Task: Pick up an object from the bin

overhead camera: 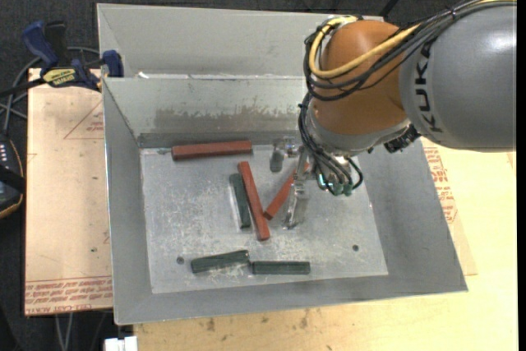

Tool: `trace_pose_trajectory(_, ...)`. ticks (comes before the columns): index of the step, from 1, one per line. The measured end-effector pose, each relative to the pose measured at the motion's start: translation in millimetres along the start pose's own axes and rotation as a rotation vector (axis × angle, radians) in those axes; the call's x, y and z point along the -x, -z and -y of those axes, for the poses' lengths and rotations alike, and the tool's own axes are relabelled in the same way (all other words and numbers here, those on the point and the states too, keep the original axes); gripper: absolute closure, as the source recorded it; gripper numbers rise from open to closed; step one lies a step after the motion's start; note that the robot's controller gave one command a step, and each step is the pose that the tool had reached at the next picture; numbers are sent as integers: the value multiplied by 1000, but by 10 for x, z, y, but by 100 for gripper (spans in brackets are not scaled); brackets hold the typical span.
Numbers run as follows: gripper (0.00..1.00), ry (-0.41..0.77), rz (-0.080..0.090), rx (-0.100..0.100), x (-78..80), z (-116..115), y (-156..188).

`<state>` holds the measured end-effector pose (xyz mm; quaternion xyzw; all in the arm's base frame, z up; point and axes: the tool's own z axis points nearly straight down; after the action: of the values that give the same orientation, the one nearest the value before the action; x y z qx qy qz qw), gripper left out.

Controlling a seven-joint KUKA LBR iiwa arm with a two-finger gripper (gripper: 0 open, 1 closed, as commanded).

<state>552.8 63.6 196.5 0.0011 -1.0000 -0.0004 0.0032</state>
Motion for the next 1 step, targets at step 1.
trace_pose_trajectory(1, 0, 65, -3, 1, -392, -676, -849)
